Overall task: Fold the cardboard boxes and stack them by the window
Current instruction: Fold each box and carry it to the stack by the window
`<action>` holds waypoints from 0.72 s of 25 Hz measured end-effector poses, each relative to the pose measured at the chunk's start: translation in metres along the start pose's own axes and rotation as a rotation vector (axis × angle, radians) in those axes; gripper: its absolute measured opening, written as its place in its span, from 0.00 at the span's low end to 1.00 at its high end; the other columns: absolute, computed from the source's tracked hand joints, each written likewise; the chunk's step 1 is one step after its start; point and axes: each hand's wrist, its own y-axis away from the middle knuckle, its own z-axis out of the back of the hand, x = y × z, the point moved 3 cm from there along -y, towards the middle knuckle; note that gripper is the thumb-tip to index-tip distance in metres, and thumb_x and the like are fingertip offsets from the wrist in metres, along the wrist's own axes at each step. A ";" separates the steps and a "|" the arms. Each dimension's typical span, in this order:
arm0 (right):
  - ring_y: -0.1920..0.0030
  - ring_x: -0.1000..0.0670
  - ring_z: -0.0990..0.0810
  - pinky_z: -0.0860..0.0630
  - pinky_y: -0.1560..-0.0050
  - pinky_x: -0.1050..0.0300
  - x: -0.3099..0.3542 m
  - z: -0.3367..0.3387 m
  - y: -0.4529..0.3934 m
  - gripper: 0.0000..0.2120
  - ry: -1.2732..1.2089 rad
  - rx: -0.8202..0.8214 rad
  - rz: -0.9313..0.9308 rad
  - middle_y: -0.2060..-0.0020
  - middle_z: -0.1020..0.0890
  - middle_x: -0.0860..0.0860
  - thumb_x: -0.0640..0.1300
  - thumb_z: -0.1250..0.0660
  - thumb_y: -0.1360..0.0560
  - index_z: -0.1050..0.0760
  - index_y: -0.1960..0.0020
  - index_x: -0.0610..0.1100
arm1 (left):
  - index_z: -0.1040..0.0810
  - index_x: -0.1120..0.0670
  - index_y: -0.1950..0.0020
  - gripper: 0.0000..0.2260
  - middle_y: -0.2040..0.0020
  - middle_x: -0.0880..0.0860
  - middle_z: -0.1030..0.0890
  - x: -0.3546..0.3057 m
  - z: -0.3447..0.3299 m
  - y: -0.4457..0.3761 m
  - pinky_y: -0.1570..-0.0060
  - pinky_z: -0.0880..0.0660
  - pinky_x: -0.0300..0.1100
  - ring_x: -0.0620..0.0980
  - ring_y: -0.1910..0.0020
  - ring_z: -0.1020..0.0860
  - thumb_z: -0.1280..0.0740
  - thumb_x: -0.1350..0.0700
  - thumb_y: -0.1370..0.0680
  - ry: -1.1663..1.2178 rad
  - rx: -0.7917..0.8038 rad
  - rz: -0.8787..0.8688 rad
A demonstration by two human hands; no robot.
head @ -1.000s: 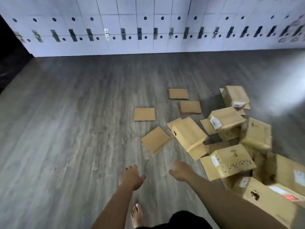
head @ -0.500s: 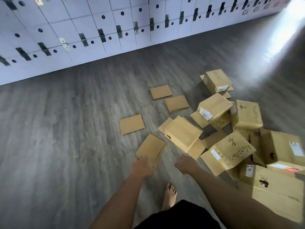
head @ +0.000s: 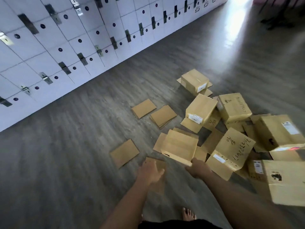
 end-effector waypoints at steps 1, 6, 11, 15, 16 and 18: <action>0.38 0.46 0.23 0.28 0.47 0.55 0.004 0.000 -0.006 0.24 -0.035 -0.002 -0.035 0.35 0.23 0.46 0.59 0.38 0.20 0.31 0.31 0.45 | 0.37 0.53 0.23 0.33 0.24 0.55 0.33 0.001 0.010 -0.013 0.30 0.36 0.55 0.56 0.25 0.35 0.41 0.35 0.21 -0.045 0.013 -0.040; 0.38 0.44 0.23 0.26 0.44 0.52 0.035 -0.009 -0.038 0.26 -0.215 -0.071 -0.185 0.37 0.22 0.46 0.61 0.37 0.22 0.30 0.32 0.44 | 0.35 0.54 0.25 0.31 0.27 0.56 0.31 0.026 0.057 -0.085 0.31 0.34 0.53 0.57 0.28 0.34 0.42 0.36 0.21 -0.187 0.068 -0.200; 0.37 0.43 0.23 0.25 0.37 0.45 0.088 -0.031 -0.056 0.24 -0.346 -0.133 -0.325 0.36 0.23 0.45 0.59 0.39 0.20 0.31 0.31 0.45 | 0.34 0.53 0.26 0.30 0.28 0.55 0.29 0.062 0.090 -0.165 0.33 0.31 0.53 0.56 0.29 0.31 0.41 0.36 0.21 -0.301 0.106 -0.289; 0.37 0.45 0.23 0.25 0.37 0.47 0.094 -0.039 -0.067 0.24 -0.397 -0.163 -0.365 0.35 0.23 0.46 0.57 0.36 0.20 0.32 0.29 0.45 | 0.34 0.52 0.26 0.30 0.29 0.54 0.29 0.055 0.082 -0.196 0.34 0.31 0.54 0.56 0.30 0.31 0.42 0.35 0.21 -0.343 0.102 -0.310; 0.37 0.46 0.23 0.24 0.38 0.47 0.089 -0.043 -0.075 0.24 -0.412 -0.168 -0.377 0.36 0.23 0.46 0.56 0.35 0.21 0.32 0.30 0.46 | 0.34 0.52 0.26 0.30 0.29 0.53 0.28 0.051 0.073 -0.205 0.34 0.30 0.54 0.55 0.30 0.30 0.42 0.35 0.21 -0.332 0.089 -0.320; 0.38 0.47 0.23 0.24 0.38 0.48 0.076 -0.053 -0.103 0.23 -0.418 -0.184 -0.389 0.36 0.23 0.47 0.56 0.35 0.21 0.31 0.30 0.46 | 0.33 0.51 0.27 0.29 0.30 0.52 0.28 0.040 0.053 -0.232 0.35 0.30 0.53 0.54 0.31 0.30 0.42 0.34 0.21 -0.295 0.062 -0.352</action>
